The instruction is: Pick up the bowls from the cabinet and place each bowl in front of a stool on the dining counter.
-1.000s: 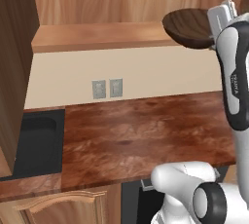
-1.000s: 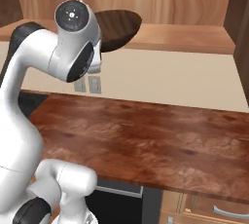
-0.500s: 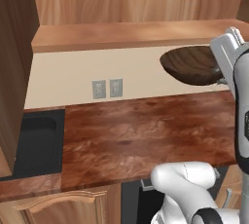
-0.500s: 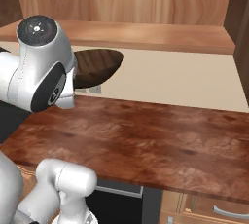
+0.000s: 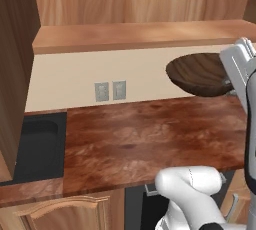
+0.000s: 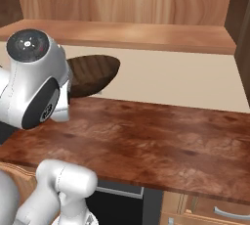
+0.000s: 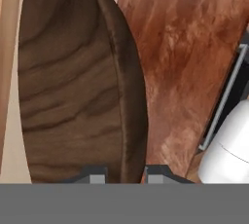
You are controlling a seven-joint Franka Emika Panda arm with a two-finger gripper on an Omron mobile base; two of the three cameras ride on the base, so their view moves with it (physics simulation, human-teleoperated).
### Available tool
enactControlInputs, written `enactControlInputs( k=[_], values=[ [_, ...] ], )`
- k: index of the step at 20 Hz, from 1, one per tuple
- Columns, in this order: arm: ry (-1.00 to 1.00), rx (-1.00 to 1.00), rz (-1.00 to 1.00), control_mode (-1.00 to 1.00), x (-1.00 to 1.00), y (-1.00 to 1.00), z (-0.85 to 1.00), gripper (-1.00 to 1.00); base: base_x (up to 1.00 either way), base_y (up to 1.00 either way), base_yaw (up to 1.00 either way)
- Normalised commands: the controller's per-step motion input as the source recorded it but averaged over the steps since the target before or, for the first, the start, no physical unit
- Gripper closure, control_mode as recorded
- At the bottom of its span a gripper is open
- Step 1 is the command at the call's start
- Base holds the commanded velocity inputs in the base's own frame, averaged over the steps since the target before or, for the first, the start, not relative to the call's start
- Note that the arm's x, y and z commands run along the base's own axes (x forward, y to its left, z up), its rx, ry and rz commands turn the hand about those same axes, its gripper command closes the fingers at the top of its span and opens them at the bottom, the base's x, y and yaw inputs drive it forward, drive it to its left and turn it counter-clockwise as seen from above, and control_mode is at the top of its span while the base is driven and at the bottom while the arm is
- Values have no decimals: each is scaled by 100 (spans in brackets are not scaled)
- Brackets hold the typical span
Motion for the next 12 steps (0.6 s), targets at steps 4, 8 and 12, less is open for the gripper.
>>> enactControlInputs(
  k=[4, 8, 12],
  values=[
    [0, 12, -7, -100, -10, 0, -13, 100, 0, 0, 0],
    [0, 0, 0, 100, 0, 0, 0, 100, -43, 0, -12],
    [0, 0, 0, 100, 0, 0, 0, 100, -94, -40, -15]
  ],
)
